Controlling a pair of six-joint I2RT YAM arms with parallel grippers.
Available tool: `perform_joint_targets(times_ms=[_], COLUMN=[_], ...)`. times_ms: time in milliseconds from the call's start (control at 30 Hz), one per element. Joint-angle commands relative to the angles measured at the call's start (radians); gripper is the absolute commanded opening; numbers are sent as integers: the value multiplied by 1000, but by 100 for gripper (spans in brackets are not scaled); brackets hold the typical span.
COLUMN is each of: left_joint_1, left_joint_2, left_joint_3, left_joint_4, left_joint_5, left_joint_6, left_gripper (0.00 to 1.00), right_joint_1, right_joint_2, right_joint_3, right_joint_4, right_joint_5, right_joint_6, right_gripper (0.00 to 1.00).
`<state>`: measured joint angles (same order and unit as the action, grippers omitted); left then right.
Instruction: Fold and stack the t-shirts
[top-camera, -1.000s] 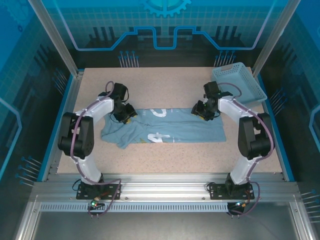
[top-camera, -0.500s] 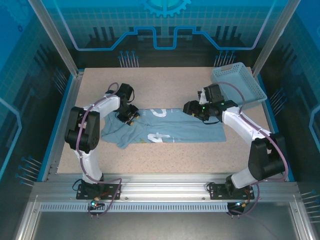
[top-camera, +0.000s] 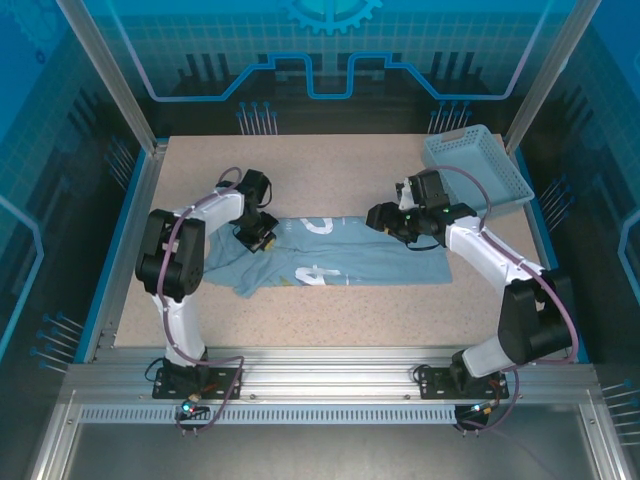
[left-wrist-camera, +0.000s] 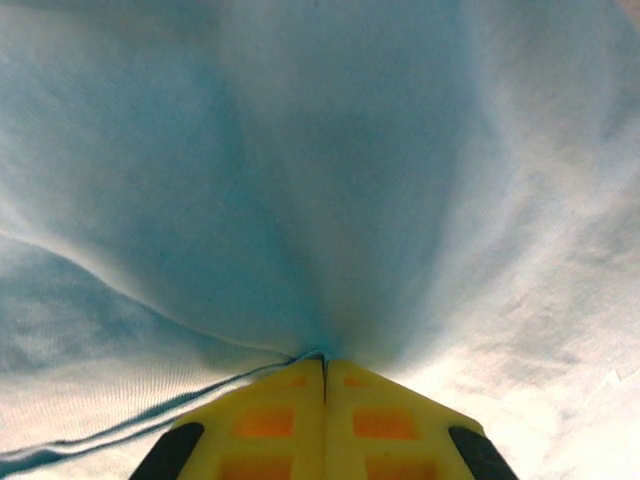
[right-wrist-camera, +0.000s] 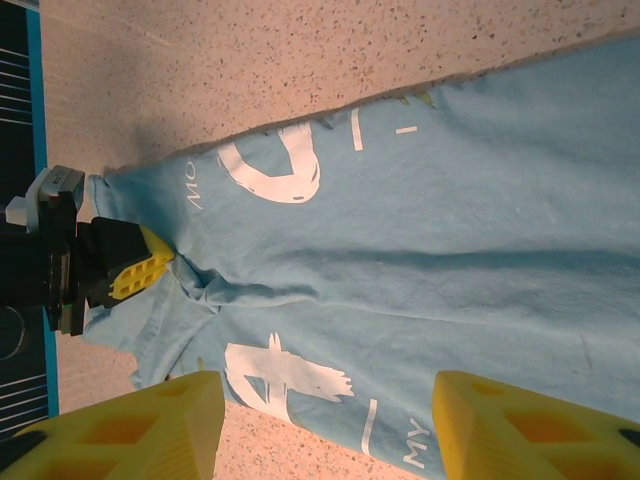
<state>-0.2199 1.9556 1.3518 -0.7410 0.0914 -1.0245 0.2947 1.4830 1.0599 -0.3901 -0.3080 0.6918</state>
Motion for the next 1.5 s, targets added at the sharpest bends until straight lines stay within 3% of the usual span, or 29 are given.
perform_joint_targets(times_ms=[0,400,1000,1267,1467], left_joint_1=[-25,-123,-282,-325,-295], left_joint_2=[-78,-193,-192,-232,-383], left_joint_3=[-15,-110,-172,-254,-261], left_joint_4=[-68,-103,-63,40,-39], left_joint_5=[-6,63,74,137,66], left_joint_6=[-6,-110,-358,-461,-400], left_gripper=[0,0,0,25,39], right_joint_1=[14,12,-9,-14,-16], right_joint_2=[-24,-35,-119,-133,-139], right_joint_3=[-17,-35,-138,-158,-164], right_joint_4=[11,17,35,27,25], right_joint_5=[-18,-21,-32,-37,-37], right_joint_6=[8,7,14,11,14], right_gripper=[58,57,58,58,58])
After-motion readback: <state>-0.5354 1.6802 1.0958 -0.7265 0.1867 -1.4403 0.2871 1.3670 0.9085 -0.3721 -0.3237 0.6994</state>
